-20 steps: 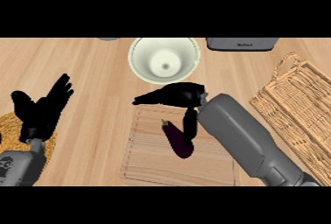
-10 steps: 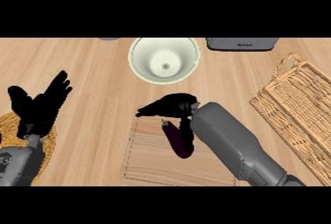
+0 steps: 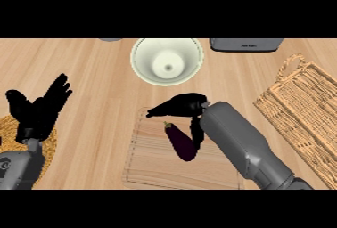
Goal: Pick the eggplant from the cutting board and place it in the basket
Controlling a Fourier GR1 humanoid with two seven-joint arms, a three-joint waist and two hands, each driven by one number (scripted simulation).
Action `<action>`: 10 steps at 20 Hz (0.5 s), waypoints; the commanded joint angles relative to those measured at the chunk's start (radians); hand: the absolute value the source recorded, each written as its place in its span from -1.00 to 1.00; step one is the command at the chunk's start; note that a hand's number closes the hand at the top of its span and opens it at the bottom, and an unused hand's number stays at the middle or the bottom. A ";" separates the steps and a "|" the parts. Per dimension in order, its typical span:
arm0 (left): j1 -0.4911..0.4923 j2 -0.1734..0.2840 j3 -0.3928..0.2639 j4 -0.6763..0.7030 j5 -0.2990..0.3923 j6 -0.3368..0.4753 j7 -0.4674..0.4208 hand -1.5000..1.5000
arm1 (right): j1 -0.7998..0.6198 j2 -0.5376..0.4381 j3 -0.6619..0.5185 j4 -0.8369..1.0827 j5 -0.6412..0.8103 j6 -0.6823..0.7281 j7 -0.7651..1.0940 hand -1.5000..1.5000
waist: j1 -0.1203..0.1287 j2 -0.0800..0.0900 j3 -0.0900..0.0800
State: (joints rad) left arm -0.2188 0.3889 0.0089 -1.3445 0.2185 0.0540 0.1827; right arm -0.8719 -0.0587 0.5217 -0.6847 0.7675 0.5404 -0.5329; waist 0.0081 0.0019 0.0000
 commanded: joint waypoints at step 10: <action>-0.036 -0.031 0.038 -0.021 -0.046 -0.009 0.050 0.00 | 0.003 0.032 -0.026 0.053 0.089 0.002 -0.091 -1.00 | 0.001 0.001 0.000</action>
State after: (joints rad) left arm -0.2005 0.3678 0.0348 -1.3915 0.1864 0.0427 0.2105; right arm -0.8406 -0.0428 0.5083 -0.7037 0.8181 0.5382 -0.5633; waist 0.0062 0.0009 0.0000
